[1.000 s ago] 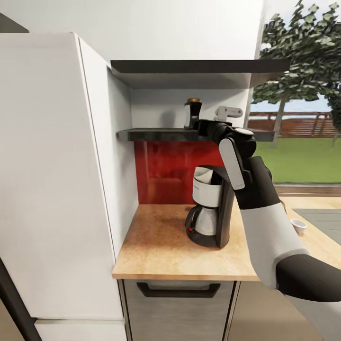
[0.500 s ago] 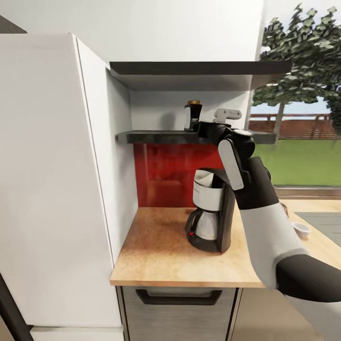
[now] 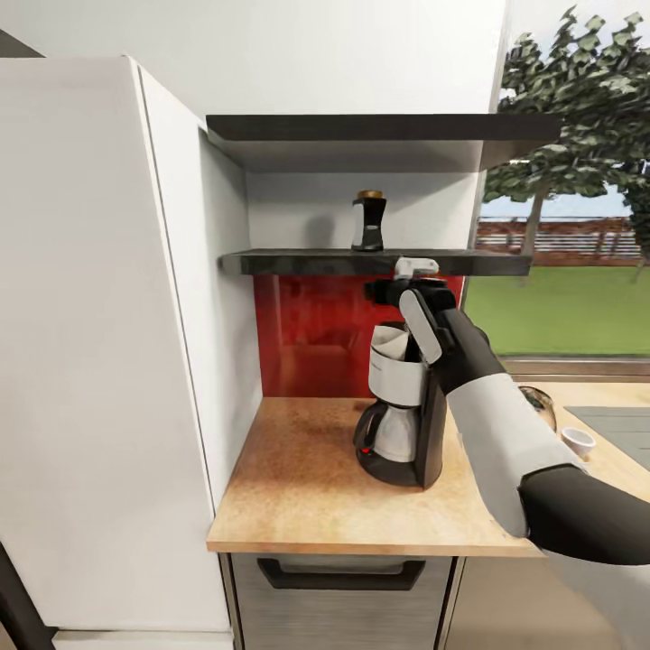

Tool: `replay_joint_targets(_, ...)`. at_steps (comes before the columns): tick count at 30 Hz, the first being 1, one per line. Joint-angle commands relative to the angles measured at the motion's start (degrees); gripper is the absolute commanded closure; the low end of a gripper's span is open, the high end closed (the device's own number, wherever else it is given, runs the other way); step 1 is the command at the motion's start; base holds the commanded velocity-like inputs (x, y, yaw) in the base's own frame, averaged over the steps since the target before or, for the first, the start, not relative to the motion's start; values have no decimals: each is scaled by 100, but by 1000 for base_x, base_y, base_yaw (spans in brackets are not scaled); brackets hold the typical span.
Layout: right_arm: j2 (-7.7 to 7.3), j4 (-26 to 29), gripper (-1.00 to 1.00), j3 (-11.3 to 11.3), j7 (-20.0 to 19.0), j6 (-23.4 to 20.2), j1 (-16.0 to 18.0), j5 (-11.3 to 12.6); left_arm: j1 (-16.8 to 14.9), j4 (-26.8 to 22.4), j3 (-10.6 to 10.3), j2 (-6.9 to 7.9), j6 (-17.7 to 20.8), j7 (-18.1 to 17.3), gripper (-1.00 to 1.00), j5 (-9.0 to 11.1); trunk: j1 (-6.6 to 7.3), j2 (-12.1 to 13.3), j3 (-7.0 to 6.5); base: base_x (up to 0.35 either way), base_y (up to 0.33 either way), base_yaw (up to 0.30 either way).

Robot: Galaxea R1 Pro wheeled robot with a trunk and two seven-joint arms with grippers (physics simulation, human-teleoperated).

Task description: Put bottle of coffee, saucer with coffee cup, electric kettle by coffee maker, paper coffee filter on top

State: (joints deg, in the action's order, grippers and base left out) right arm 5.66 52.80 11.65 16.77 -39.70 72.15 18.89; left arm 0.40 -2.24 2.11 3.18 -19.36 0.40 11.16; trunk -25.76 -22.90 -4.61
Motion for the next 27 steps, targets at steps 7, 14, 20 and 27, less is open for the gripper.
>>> replay_joint_targets(7, -4, -336, -100, 13, 57, 21, 831, 86, 4, -13, 24, -2, -6, 4, -100, 0, -2, -2, 2, 0, 0, 0)
replay_joint_targets(14, -3, -426, -100, 13, 58, 24, 1113, 89, 4, -13, 33, 0, -6, 4, -100, 0, -2, -2, 2, 0, 0, 0)
replay_joint_targets(20, -11, -840, -100, 11, 54, 24, 1651, 102, 11, 8, 20, -2, -6, 4, -100, 6, -2, -2, 2, 0, 0, 0)
replay_joint_targets(27, -13, -841, -100, 12, 54, 275, 1671, 115, 13, 79, 26, 7, -6, 7, -100, 9, -2, -2, 2, 0, 0, 0)
